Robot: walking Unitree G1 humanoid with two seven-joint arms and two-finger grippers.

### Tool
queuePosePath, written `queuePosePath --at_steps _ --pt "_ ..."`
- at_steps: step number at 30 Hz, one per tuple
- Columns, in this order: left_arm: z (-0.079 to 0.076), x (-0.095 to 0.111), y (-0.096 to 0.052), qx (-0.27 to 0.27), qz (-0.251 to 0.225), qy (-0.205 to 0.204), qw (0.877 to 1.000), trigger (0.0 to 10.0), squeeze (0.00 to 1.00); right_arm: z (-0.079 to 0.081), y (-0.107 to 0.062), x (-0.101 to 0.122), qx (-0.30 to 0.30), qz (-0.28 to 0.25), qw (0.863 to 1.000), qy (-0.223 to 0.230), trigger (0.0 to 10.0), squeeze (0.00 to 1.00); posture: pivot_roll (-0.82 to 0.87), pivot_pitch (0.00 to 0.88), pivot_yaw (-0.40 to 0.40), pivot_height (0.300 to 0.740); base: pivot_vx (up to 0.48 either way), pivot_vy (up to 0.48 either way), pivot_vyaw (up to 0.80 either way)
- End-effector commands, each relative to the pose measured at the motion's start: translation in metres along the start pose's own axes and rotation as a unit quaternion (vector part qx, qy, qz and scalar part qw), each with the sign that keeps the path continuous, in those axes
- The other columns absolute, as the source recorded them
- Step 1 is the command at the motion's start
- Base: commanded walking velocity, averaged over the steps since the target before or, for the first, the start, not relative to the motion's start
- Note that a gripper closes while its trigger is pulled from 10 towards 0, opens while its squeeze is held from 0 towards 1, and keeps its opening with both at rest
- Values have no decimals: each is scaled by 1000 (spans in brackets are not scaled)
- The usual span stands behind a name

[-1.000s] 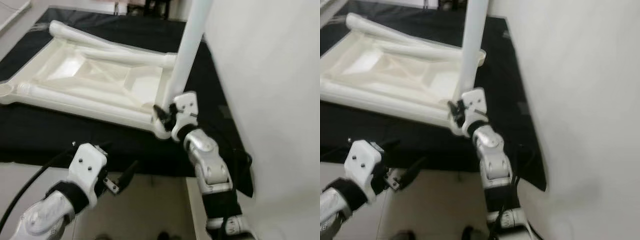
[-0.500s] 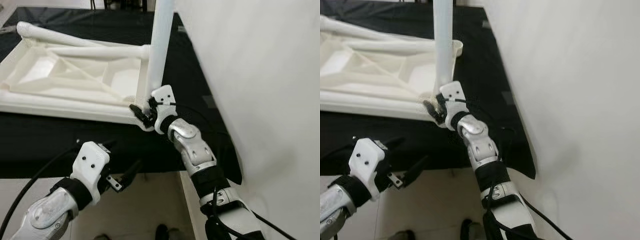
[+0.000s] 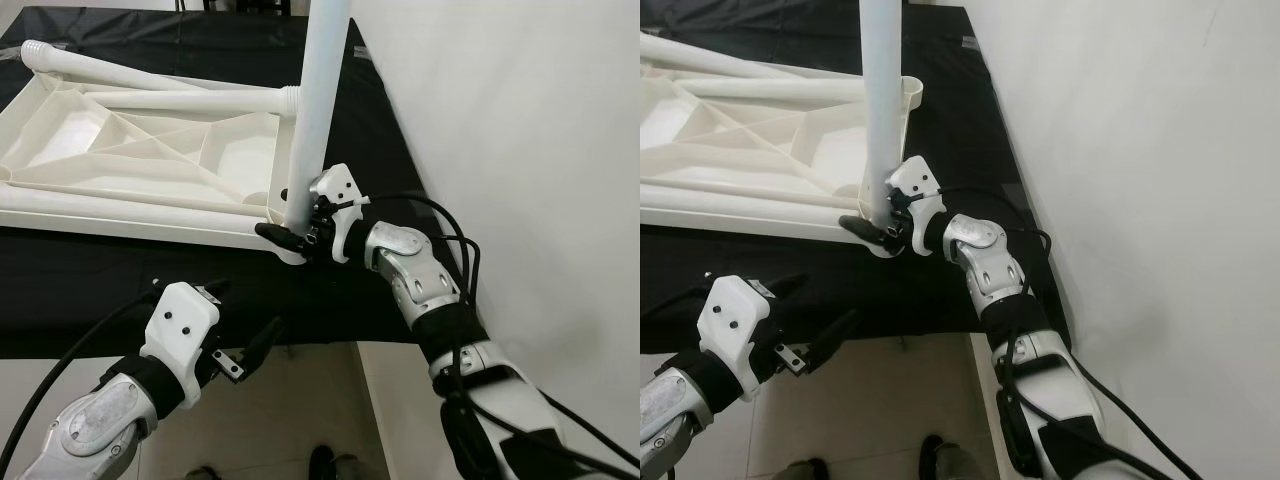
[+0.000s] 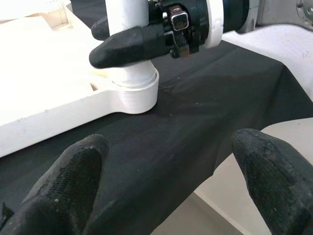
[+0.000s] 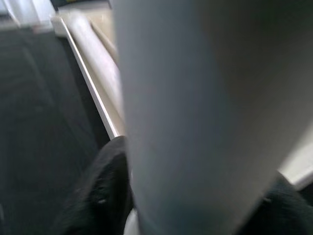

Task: Building children table

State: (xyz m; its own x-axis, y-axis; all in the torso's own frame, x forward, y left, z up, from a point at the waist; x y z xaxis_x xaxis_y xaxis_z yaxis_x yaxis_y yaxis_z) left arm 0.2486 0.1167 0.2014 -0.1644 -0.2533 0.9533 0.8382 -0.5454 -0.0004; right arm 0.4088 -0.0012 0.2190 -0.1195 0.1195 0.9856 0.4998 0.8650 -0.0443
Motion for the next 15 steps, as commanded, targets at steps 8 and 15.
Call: queuePosePath --at_steps 8,15 --pt "-7 -1 -1 -9 1 -8 1000 10000 0 6 2 -3 43 13 999 -1 0 0 179 231 -155 740 0 0 0" --pt "-9 -1 -3 -10 2 -9 1000 10000 0 -7 -7 -24 -12 39 999 5 0 0 168 244 -162 740 0 0 0"
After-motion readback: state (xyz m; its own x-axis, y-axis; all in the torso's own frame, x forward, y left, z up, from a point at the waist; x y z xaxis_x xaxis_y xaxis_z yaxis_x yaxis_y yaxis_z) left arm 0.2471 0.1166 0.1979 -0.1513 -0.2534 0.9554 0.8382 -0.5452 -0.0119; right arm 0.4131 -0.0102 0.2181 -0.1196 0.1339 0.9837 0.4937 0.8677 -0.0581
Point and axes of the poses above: a point about 5 cm out from each wrist's last joint towards the gripper, its own y axis pointing out of the wrist towards the gripper, its own x axis along the axis of the wrist's last joint, z = x × y, the point moved 6 cm from there along y, pointing out of the wrist towards the gripper, and after that the axes turned 5 degrees about y, right-handed, at the moved point
